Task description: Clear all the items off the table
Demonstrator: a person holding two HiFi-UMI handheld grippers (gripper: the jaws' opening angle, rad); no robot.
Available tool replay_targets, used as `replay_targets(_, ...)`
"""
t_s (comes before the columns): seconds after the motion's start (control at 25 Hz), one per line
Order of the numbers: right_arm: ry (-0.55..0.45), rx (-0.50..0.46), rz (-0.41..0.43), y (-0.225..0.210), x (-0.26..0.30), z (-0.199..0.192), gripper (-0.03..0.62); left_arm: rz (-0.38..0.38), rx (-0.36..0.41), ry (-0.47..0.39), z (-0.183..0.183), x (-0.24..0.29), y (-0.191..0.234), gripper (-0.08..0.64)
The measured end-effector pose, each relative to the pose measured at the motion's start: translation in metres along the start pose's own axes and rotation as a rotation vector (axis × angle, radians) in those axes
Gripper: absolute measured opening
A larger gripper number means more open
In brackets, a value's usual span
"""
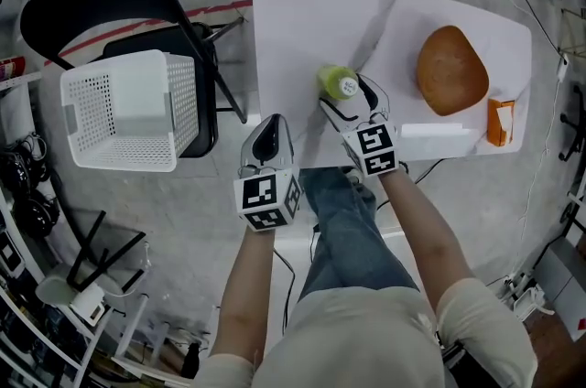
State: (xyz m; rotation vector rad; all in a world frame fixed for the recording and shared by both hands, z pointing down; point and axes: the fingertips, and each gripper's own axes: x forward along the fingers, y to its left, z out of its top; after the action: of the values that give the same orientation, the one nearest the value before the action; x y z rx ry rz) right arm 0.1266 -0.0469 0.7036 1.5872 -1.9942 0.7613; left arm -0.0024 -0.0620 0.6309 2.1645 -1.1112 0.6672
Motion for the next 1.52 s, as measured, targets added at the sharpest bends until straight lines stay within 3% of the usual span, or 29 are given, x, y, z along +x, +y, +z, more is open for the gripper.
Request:
replay_targets(0.56, -0.003, 0.001, -0.016, -0.007, 0.033, -0.004, 0.367, -0.001, -0.006, 0.017, -0.010, 0.022, 0.010, 0.009)
replay_targets(0.68, -0.001, -0.026, -0.039, -0.009, 0.034, -0.002, 0.304, -0.001, -0.009, 0.017, -0.009, 0.021, 0.010, 0.009)
replay_targets(0.96, 0.036, -0.052, -0.068, -0.007, 0.028, -0.003, 0.259, -0.009, -0.002, 0.013, -0.005, 0.011, 0.006, 0.009)
replay_targets(1.52, -0.017, -0.065, -0.099, 0.019, -0.037, 0.065, 0.258, 0.001, 0.001, -0.024, 0.032, -0.042, -0.003, 0.009)
